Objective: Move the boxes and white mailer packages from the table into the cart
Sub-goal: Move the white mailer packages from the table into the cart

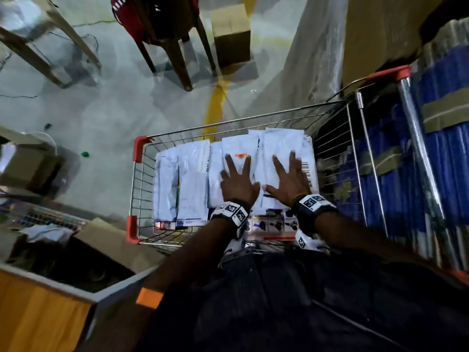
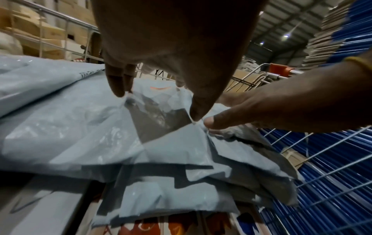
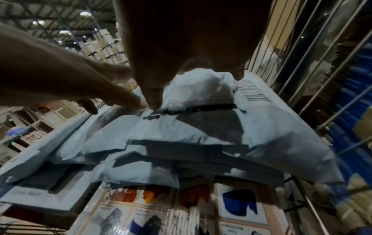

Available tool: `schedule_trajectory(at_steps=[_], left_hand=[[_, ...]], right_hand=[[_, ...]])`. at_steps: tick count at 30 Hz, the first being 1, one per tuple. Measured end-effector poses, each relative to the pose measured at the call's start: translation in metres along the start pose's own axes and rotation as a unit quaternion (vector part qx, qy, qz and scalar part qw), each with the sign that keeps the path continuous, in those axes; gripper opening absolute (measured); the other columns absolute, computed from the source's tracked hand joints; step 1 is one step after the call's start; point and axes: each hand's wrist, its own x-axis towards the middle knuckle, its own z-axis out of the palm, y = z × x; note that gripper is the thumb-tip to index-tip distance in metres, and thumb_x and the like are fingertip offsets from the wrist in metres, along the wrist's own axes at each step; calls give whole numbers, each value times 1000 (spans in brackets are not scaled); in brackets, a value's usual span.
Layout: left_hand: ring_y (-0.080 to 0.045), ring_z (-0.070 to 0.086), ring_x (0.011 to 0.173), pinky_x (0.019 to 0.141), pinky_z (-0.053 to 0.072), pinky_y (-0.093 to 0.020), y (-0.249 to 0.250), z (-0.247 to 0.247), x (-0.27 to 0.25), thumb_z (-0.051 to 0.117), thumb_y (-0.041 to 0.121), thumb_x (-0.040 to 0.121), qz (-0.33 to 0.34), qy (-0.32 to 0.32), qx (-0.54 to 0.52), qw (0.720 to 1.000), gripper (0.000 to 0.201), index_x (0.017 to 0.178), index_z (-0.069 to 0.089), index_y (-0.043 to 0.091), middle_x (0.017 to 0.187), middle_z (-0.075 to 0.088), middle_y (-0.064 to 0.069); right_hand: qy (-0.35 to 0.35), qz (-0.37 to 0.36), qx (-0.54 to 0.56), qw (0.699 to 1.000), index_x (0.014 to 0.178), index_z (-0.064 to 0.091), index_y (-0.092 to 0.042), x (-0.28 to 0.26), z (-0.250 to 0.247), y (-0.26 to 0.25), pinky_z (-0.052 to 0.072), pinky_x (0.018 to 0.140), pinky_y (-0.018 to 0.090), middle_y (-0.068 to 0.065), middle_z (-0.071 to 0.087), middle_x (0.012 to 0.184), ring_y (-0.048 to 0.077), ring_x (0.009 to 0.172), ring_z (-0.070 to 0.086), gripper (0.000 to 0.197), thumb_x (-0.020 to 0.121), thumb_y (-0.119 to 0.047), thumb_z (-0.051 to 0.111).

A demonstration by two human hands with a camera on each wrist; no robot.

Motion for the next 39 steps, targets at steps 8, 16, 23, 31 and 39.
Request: schedule_trajectory(at_steps=[8, 16, 23, 31, 39], left_hand=[[-46, 43, 126, 97, 46, -49, -6, -3, 20, 70, 43, 84, 27, -145, 12, 989, 102, 152, -6, 45, 158, -29, -8], [-42, 41, 132, 106, 39, -44, -11, -19, 3, 70, 35, 86, 30, -119, -30, 992, 85, 153, 18, 34, 161, -6, -17], [-39, 51, 118, 97, 47, -43, -15, -35, -53, 67, 27, 86, 18, -28, -72, 997, 58, 140, 44, 25, 139, 33, -16], [-36, 51, 113, 86, 45, -39, -32, -35, -159, 68, 24, 85, -6, 82, -87, 993, 39, 122, 56, 21, 123, 48, -15], [-32, 60, 102, 88, 49, -41, -73, -12, -280, 61, 30, 74, -14, 121, -153, 981, 35, 107, 67, 19, 106, 65, -12]], right_hand=[[-101, -20, -70, 992, 153, -7, -37, 13, 1, -4, 7, 118, 56, 11, -27, 158, 35, 148, -15, 90, 90, -57, 54], [-1, -14, 11, 1000, 152, 23, -30, -13, -14, -21, 19, 118, 48, 14, 4, 162, 32, 149, 9, 69, 92, -43, 56], [65, -31, 46, 996, 138, 45, -26, -70, -22, -48, 34, 108, 45, 12, 30, 148, 35, 134, 35, 51, 88, -31, 57], [93, -79, 26, 992, 123, 57, -25, -168, -5, -63, 41, 97, 41, 10, 45, 128, 32, 120, 47, 36, 86, -29, 58], [73, -157, 18, 985, 113, 62, -24, -269, 39, -74, 46, 95, 42, 13, 57, 118, 34, 113, 53, 37, 80, -38, 55]])
